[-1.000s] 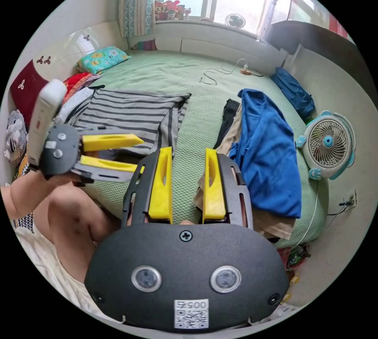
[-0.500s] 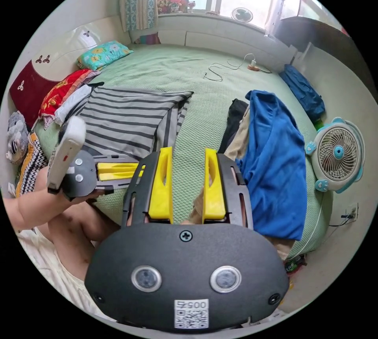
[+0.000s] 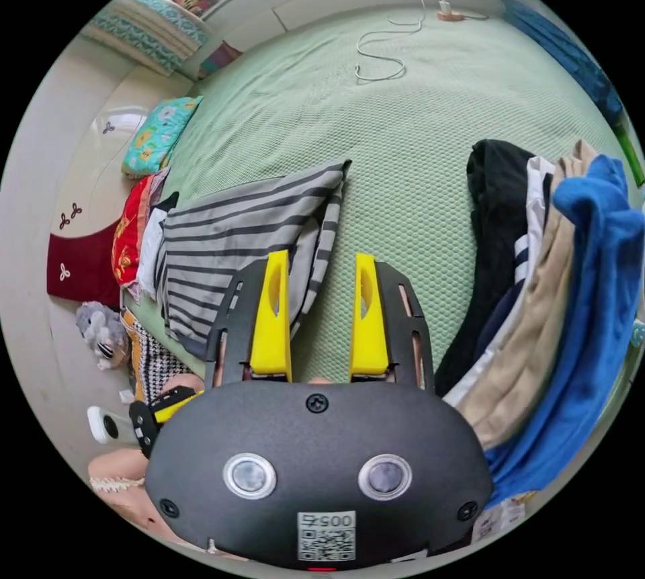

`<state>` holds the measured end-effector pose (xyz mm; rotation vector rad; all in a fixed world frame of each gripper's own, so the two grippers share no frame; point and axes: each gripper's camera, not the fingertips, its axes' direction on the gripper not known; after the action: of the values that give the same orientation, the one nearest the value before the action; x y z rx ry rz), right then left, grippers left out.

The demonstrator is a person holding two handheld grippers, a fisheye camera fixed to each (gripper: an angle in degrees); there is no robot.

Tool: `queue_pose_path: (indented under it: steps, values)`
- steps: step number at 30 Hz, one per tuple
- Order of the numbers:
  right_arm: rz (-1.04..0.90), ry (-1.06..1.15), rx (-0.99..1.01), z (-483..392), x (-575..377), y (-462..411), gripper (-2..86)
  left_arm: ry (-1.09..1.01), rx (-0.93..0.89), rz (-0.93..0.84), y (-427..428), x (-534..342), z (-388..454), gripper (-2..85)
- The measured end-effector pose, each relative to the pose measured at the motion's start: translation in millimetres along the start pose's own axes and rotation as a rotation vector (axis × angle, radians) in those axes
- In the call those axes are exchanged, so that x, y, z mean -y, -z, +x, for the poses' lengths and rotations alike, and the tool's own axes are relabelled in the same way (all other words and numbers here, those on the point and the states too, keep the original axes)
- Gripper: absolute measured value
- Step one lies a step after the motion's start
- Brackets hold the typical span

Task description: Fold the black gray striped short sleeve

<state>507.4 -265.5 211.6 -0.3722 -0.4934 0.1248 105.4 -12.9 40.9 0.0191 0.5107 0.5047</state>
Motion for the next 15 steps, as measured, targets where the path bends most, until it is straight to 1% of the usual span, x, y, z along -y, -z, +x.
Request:
queue_pose_path:
  steps: [2,9,13,15]
  values:
    - [-0.01,-0.025,0.004,1.3,8.4,-8.8,13.2,-0.007,-0.009,0.01,6.0,-9.2,-13.2,2.7]
    - [0.016,-0.117,0.123,-3.8,31.5,-30.1,12.3,-0.011,-0.039,0.026,24.4,-36.4,-51.1,3.0]
    - [0.04,-0.133,0.063,-20.4,39.1,-35.1,9.3,-0.001,-0.034,0.041,43.2,-59.2,-78.9,3.0]
    - [0.082,-0.135,0.035,-37.5,40.8,-28.3,5.0,0.01,-0.04,0.045,52.9,-68.2,-92.6,3.0]
